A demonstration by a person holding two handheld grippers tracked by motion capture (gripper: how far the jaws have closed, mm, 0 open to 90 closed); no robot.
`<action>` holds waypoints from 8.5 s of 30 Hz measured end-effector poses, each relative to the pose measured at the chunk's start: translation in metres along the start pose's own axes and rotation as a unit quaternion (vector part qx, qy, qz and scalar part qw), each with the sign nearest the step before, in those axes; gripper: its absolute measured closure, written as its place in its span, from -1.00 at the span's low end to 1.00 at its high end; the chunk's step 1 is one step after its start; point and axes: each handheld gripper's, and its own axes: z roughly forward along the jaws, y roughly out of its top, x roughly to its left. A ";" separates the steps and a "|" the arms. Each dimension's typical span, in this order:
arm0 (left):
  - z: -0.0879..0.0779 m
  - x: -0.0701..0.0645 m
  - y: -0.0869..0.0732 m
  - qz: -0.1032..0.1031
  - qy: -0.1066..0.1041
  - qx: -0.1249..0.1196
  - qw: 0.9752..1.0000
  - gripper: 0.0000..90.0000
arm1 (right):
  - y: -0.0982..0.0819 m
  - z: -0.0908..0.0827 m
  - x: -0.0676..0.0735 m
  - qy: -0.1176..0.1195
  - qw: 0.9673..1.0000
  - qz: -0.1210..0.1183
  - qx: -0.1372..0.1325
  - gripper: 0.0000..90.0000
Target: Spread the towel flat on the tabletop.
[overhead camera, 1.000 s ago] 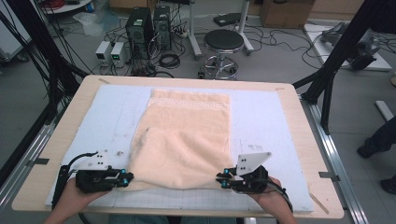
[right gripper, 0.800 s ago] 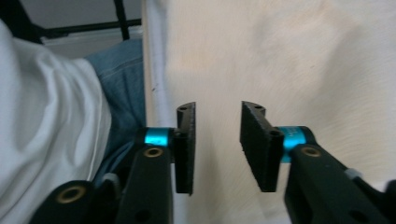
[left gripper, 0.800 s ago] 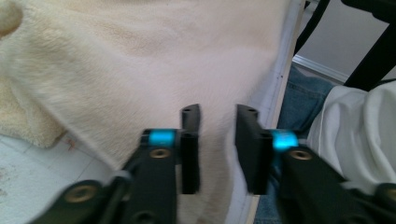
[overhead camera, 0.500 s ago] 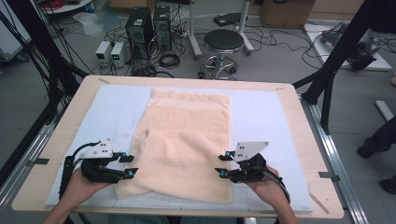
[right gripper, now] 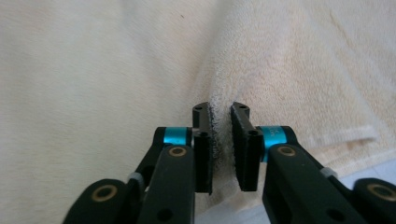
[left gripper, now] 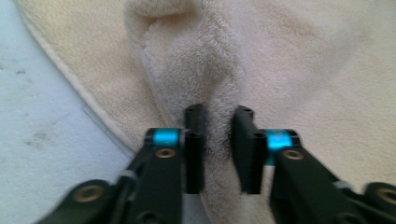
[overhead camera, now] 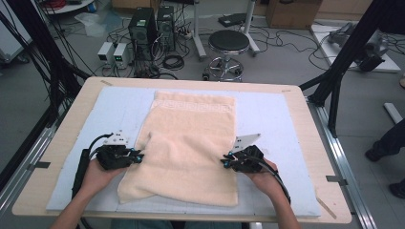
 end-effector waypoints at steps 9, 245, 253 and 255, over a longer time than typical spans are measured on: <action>-0.041 -0.030 -0.007 0.044 -0.021 -0.031 0.998 0.84 | 0.006 -0.040 0.027 0.019 0.998 -0.027 -0.054 0.84; -0.015 -0.036 -0.002 0.045 -0.050 -0.027 0.997 0.25 | 0.016 -0.007 0.027 0.026 0.999 -0.009 -0.031 0.36; -0.050 -0.065 -0.025 0.080 -0.060 -0.050 0.994 0.06 | -0.008 -0.029 0.071 0.064 0.996 -0.053 -0.033 0.18; -0.056 -0.069 -0.031 0.083 -0.050 -0.050 0.994 0.03 | -0.015 -0.030 0.078 0.066 0.996 -0.051 -0.029 0.17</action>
